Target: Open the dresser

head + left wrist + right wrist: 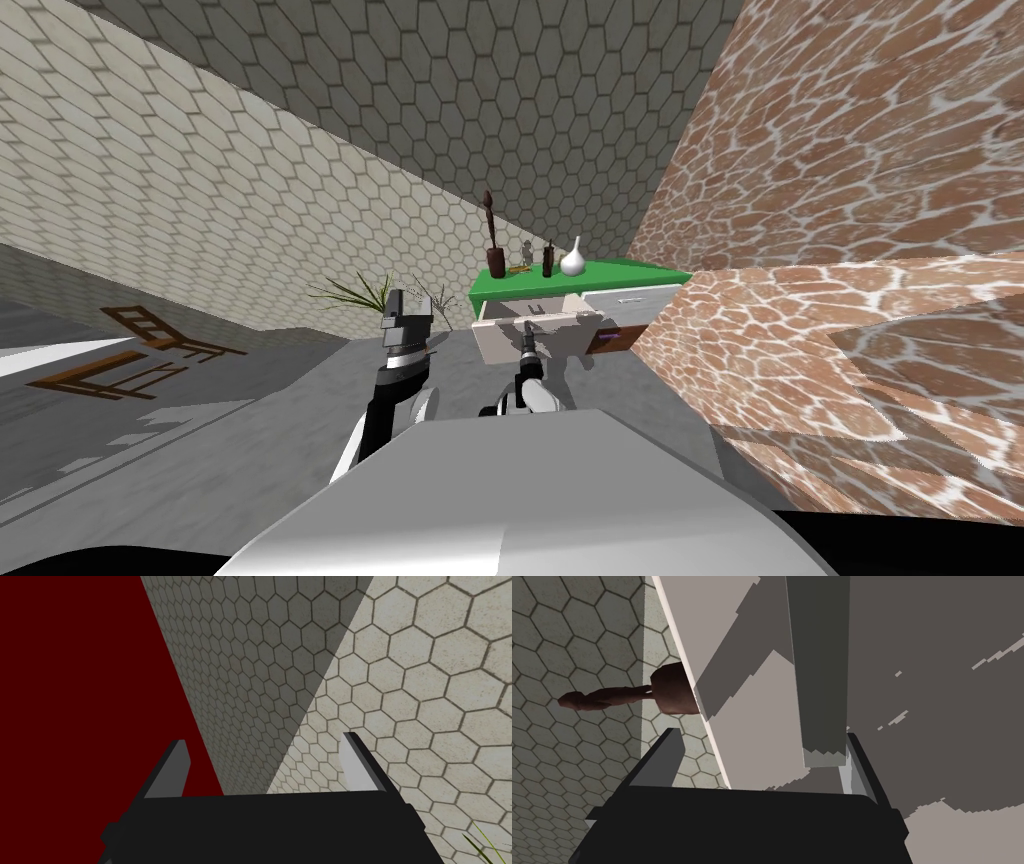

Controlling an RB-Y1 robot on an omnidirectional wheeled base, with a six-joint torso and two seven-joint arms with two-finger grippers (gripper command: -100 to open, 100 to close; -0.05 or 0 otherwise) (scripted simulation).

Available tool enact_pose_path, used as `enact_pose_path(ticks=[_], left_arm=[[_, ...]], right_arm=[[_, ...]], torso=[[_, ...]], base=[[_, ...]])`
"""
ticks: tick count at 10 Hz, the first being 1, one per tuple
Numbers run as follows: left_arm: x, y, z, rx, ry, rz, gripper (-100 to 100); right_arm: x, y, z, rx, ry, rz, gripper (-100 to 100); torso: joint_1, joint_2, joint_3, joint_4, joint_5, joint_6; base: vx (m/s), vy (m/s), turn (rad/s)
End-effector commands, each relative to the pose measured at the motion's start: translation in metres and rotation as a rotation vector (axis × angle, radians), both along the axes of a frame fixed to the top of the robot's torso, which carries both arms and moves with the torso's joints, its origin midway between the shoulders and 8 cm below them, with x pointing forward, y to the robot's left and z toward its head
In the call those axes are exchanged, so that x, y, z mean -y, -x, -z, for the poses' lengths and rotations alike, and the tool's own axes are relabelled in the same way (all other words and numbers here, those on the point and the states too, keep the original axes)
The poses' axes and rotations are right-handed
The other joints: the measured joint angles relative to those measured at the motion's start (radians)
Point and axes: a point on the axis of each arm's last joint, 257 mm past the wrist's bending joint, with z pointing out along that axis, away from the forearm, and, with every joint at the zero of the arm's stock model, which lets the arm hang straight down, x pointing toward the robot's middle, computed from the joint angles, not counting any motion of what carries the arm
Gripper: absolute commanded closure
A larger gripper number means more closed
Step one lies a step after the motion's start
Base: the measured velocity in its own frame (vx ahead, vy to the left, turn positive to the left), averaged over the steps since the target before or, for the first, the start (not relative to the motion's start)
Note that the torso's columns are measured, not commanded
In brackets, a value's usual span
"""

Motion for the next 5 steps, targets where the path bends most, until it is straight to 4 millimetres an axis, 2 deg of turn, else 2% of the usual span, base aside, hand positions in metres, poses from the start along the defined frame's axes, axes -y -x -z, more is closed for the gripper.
enact_pose_path(ticks=[1, 5], left_arm=[[0.0000, 0.0000, 0.0000, 0.000, 0.000, 0.000, 0], [0.0000, 0.0000, 0.0000, 0.000, 0.000, 0.000, 0]], right_arm=[[0.0003, 0.0009, 0.0029, -0.006, 0.002, -0.001, 0], [0.0009, 0.0026, 0.0081, -0.017, 0.005, -0.002, 0]], torso=[[0.000, -0.003, -0.002, -0.002, 0.000, 0.000], [-0.001, -0.008, -0.004, -0.006, -0.001, -0.001]], base=[[0.000, 0.000, 0.000], [0.000, 0.000, 0.000]])
